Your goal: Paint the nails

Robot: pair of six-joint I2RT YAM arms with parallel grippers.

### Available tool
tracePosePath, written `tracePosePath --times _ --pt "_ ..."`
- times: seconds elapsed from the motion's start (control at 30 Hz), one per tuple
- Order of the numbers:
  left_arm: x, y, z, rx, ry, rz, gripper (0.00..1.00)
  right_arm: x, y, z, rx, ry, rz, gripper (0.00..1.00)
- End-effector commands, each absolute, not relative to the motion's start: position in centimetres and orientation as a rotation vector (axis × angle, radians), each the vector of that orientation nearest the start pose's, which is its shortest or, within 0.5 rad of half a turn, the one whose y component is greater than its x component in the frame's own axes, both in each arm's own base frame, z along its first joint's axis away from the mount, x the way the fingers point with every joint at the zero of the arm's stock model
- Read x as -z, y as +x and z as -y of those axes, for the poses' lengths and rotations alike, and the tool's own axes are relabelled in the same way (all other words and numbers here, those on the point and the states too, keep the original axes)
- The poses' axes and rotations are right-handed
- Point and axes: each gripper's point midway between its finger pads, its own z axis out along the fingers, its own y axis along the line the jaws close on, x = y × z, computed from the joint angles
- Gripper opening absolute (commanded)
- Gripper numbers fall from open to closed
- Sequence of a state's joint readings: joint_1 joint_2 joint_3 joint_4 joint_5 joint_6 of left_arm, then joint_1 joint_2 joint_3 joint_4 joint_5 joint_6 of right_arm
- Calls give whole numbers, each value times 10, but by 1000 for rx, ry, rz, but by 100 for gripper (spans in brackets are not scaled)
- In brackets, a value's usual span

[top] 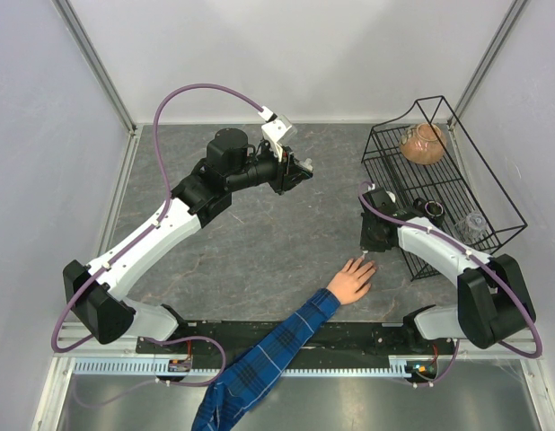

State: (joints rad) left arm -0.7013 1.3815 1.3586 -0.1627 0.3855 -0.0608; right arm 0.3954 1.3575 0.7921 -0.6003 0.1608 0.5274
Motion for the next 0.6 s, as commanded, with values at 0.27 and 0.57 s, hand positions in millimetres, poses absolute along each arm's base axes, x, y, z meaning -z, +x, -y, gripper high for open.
tracePosePath --times 0.27,0.57 --pt "-369 301 335 848 845 -1534 2 -54 268 -92 -17 262 -2643 0" --pt "-369 300 333 843 848 -1529 2 -55 272 -91 -7 273 -2630 0"
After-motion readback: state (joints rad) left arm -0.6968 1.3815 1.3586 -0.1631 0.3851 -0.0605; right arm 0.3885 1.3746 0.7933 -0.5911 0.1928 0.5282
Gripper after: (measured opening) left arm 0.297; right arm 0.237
